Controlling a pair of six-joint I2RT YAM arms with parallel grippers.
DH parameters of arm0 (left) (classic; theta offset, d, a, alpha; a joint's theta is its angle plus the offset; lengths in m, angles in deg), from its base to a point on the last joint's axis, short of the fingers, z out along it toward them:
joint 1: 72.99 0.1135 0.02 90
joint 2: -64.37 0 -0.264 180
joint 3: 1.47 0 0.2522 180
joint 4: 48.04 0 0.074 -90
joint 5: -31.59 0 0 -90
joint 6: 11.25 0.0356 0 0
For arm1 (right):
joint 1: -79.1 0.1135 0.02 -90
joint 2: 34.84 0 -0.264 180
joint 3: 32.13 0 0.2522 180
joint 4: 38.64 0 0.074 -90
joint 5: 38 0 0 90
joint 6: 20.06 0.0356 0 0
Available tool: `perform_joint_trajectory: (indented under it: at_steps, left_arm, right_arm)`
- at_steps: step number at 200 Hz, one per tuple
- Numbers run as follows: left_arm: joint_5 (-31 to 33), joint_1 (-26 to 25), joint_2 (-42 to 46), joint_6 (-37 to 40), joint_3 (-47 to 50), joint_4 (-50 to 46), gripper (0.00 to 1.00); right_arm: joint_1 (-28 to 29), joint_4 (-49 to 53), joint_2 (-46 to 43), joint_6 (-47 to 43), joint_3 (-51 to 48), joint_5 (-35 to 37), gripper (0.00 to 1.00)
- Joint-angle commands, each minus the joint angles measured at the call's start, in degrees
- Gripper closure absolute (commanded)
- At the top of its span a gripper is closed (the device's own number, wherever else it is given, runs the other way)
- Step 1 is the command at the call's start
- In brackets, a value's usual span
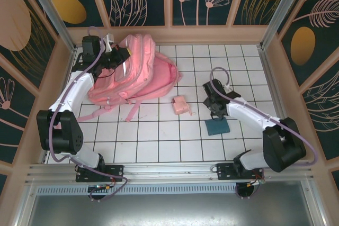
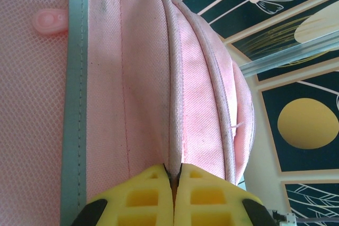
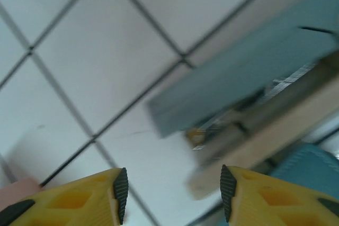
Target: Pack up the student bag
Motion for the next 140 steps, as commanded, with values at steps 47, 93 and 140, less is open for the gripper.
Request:
perform_joint_trajectory:
  at_steps: [47,93,140]
  left_arm:
    - [-1.7,0.1,2.6,0.2,0.7,4.2,1.0]
    - [-1.6,0.1,2.3,0.4,0.5,3.9,1.0]
    - [-1.5,0.1,2.1,0.5,0.3,3.7,1.0]
  right_arm:
    - [-5.9,-0.2,-5.3,6.7,-7.2,-2.2,0.48]
    - [-8.8,-4.3,-3.5,4.5,-7.2,-3.5,0.45]
    - [-11.1,-6.9,0.3,2.2,-6.9,-5.8,0.44]
